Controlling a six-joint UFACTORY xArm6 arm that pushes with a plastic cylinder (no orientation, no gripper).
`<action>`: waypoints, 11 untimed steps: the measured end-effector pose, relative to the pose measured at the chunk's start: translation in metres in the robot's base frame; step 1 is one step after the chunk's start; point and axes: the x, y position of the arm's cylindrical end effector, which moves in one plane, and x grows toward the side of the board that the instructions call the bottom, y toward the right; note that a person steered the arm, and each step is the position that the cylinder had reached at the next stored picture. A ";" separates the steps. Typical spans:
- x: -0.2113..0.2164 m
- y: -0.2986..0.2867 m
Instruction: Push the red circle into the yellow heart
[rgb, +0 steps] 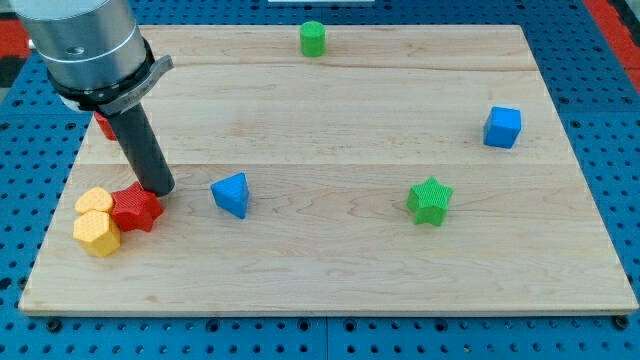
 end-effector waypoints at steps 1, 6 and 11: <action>-0.054 0.014; -0.113 -0.076; -0.074 -0.052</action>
